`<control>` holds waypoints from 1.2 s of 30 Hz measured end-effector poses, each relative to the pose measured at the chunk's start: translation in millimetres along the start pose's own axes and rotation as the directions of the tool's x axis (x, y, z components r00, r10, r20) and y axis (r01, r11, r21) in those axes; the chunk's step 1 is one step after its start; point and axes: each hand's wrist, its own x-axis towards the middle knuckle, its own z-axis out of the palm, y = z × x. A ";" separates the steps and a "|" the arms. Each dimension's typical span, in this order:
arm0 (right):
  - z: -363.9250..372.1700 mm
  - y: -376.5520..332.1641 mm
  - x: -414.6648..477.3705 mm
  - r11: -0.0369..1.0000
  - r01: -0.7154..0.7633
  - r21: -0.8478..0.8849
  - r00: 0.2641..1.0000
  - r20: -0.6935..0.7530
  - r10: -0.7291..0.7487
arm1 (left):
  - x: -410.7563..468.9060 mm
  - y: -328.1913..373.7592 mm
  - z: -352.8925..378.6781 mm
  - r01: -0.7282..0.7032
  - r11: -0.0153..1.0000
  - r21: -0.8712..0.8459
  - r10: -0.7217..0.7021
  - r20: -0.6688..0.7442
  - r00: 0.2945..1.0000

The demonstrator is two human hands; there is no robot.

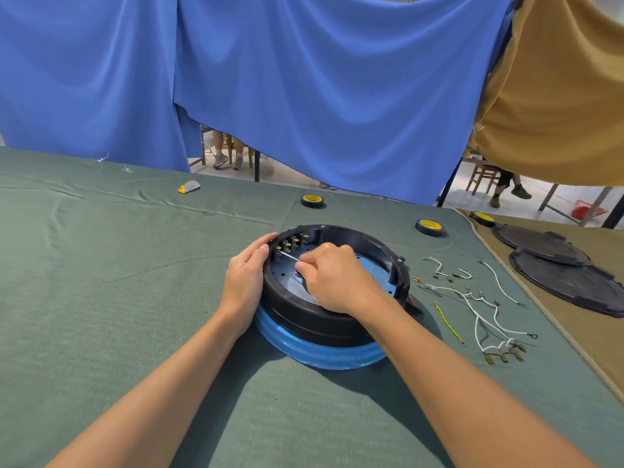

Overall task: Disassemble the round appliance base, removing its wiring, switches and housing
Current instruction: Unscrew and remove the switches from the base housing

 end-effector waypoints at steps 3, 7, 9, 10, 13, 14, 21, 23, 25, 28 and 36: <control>1.1 -1.0 -2.6 1.000 0.005 -0.014 1.000 -0.006 -0.006 | 0.5 -0.4 -0.9 0.000 1.000 0.006 0.000 -0.012 1.000; 0.9 -0.9 -2.7 1.000 -0.002 -0.011 1.000 0.005 0.002 | 1.2 -0.8 -1.3 0.008 0.999 0.032 -0.007 -0.018 1.000; 1.0 -1.1 -2.3 1.000 -0.006 -0.007 1.000 0.015 0.006 | 0.7 -1.1 -2.1 0.008 0.999 0.048 -0.007 -0.022 1.000; 0.9 -1.7 -2.3 1.000 -0.005 -0.013 1.000 0.021 0.005 | 0.4 -1.0 -2.1 0.010 0.999 0.050 -0.009 -0.022 1.000; 0.2 -3.2 -0.6 1.000 -0.008 -0.021 0.999 0.044 0.009 | 0.6 -0.7 -0.7 0.014 0.999 0.046 -0.013 -0.024 1.000; -0.4 -3.4 -0.3 1.000 -0.011 -0.014 0.999 0.049 0.012 | 0.4 -0.6 -0.3 0.014 0.999 0.044 -0.013 -0.025 1.000; 2.9 1.0 -4.5 0.999 -0.032 0.012 0.999 0.010 0.032 | 1.1 0.3 -2.4 -0.014 0.998 0.058 0.016 -0.029 0.999; 3.2 1.1 -3.6 0.999 -0.038 0.023 0.999 0.019 0.038 | 1.8 0.4 -1.9 -0.011 0.998 0.058 0.013 -0.039 0.999; 2.4 -1.7 -2.8 0.999 -0.040 0.031 0.999 0.029 0.039 | 2.0 -0.1 -1.7 -0.006 0.998 0.064 0.008 -0.040 0.999; 2.1 -3.8 -0.8 0.999 -0.039 0.028 0.999 0.033 0.038 | 1.3 -0.4 -2.7 -0.002 0.996 0.089 0.006 -0.040 0.999; 0.6 -4.2 0.6 1.000 -0.010 -0.013 0.996 0.084 0.011 | 0.1 1.0 -0.2 0.014 0.995 0.099 -0.011 -0.036 0.999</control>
